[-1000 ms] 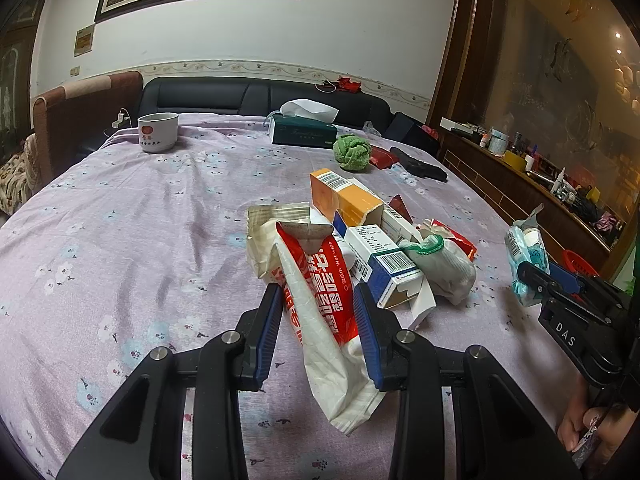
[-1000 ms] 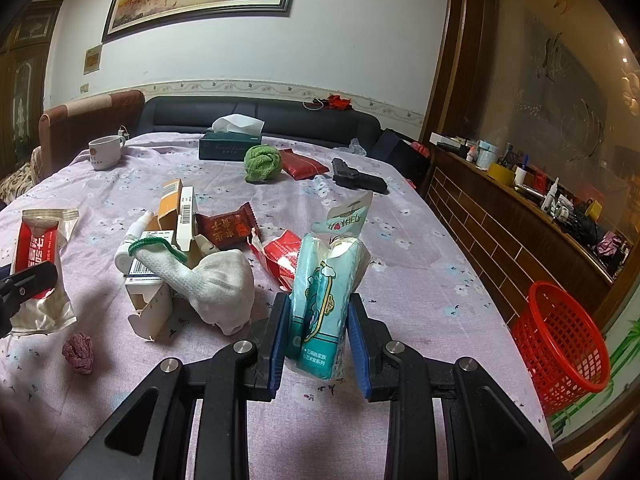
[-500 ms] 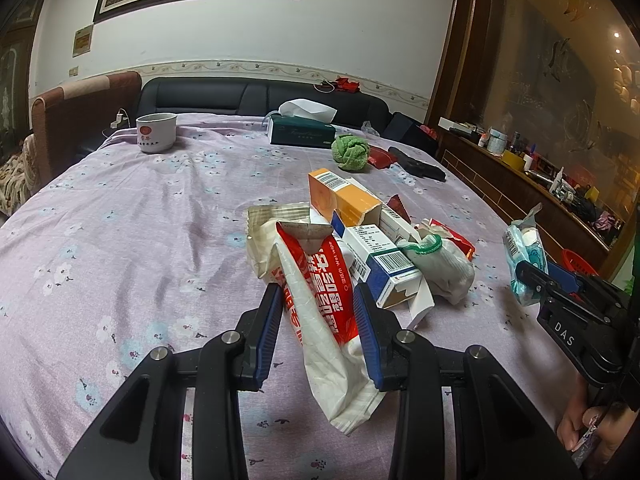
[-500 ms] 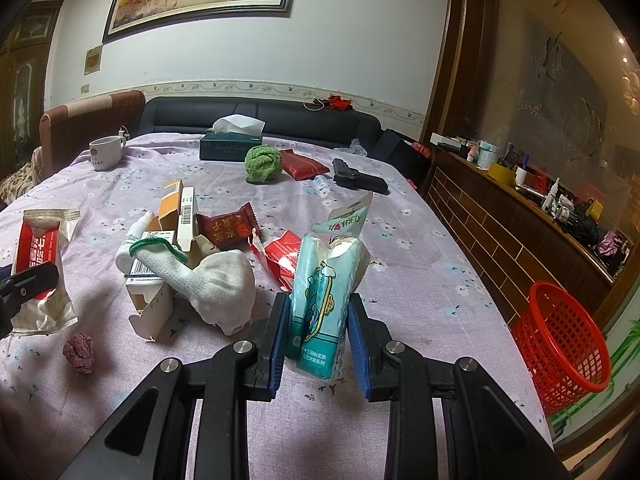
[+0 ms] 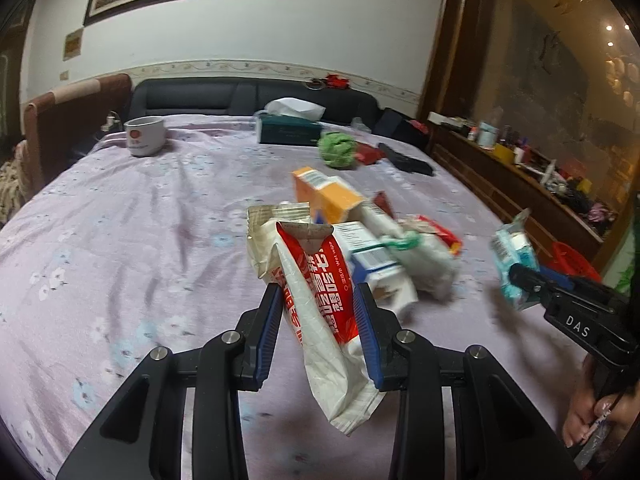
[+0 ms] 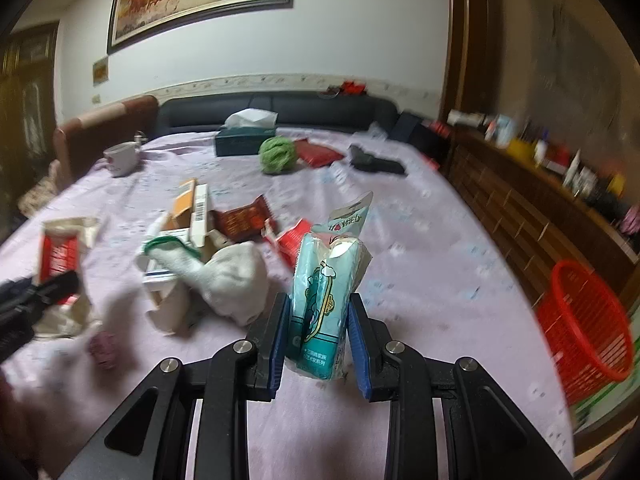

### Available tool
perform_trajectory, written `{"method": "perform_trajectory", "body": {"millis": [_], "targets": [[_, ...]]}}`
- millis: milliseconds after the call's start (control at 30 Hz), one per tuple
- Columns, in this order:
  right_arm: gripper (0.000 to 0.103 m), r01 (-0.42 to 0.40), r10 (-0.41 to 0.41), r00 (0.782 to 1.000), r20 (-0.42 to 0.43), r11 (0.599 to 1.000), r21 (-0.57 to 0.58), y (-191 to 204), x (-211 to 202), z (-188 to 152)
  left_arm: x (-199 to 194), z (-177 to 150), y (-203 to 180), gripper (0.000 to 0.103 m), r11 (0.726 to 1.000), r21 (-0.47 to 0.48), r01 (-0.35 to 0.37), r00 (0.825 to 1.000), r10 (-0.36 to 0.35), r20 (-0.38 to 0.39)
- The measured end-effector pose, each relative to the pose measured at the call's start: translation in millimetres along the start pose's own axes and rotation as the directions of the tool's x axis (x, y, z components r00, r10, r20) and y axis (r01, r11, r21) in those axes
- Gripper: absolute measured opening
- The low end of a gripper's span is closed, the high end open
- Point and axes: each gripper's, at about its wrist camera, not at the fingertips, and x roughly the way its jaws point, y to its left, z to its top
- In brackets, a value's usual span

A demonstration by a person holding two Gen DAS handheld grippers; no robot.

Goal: Collect trash
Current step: 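Carry both items to the red basket and open both grippers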

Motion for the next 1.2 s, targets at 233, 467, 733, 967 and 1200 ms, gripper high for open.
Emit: {"method": "perform_trajectory", "body": {"millis": [233, 467, 733, 967, 1200], "targets": [[0.03, -0.16, 0.164, 0.986, -0.031, 0.98, 0.115, -34, -21, -1, -18, 19, -46, 0.035, 0.99, 0.049, 0.132, 0.991, -0.132, -0.011], [0.03, -0.144, 0.141, 0.99, 0.029, 0.966, 0.213, -90, -57, -5, -17, 39, -123, 0.035, 0.951, 0.157, 0.265, 0.964, -0.26, -0.057], [0.032, -0.003, -0.039, 0.994, 0.101, 0.925, 0.381, -208, -110, -11, 1, 50, -239, 0.035, 0.858, 0.254, 0.447, 0.894, -0.42, -0.154], [0.032, 0.053, -0.128, 0.984, 0.121, 0.87, 0.49, -295, -131, -19, 38, 38, -350, 0.035, 0.774, 0.312, 0.551, 0.833, -0.487, -0.264], [0.035, 0.052, -0.13, 0.986, 0.106, 0.838, 0.543, -349, -120, -24, 75, 32, -410, 0.039, 0.761, 0.325, 0.562, 0.825, -0.487, -0.287]]}}
